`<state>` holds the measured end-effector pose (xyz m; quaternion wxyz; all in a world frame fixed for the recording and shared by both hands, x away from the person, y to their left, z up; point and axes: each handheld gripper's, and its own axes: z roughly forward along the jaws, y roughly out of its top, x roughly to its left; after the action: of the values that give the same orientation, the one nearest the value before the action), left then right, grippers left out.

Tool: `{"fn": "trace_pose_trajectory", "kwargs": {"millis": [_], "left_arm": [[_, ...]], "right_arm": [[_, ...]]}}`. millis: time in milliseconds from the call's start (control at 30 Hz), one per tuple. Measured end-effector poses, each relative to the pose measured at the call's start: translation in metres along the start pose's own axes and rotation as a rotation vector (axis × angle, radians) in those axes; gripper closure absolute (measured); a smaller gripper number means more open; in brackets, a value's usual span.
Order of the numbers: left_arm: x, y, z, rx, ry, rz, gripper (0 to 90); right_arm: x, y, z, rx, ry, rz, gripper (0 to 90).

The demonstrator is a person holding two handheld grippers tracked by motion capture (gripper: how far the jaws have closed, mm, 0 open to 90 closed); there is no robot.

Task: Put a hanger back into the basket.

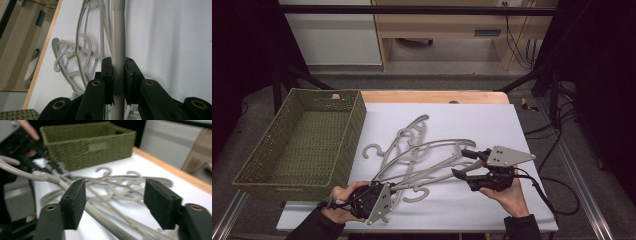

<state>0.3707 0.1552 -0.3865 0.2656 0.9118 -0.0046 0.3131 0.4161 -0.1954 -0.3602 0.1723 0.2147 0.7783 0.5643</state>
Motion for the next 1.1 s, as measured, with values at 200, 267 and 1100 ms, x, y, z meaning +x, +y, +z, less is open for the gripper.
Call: {"fn": "trace_pose_trajectory", "kwargs": {"millis": [200,267,1100], "left_arm": [[0.009,0.0,-0.006,-0.017,0.004,-0.128,79.7],[0.015,-0.001,-0.01,-0.03,0.001,-0.205,79.7],[0.071,-0.008,-0.064,-0.177,-0.017,-0.572,79.7]], "right_arm": [[-0.007,-0.004,-0.015,-0.035,-0.089,0.045,17.7],[-0.013,-0.01,-0.018,-0.032,-0.127,0.086,12.1],[-0.032,-0.05,-0.016,0.076,-0.271,0.198,4.5]]}}
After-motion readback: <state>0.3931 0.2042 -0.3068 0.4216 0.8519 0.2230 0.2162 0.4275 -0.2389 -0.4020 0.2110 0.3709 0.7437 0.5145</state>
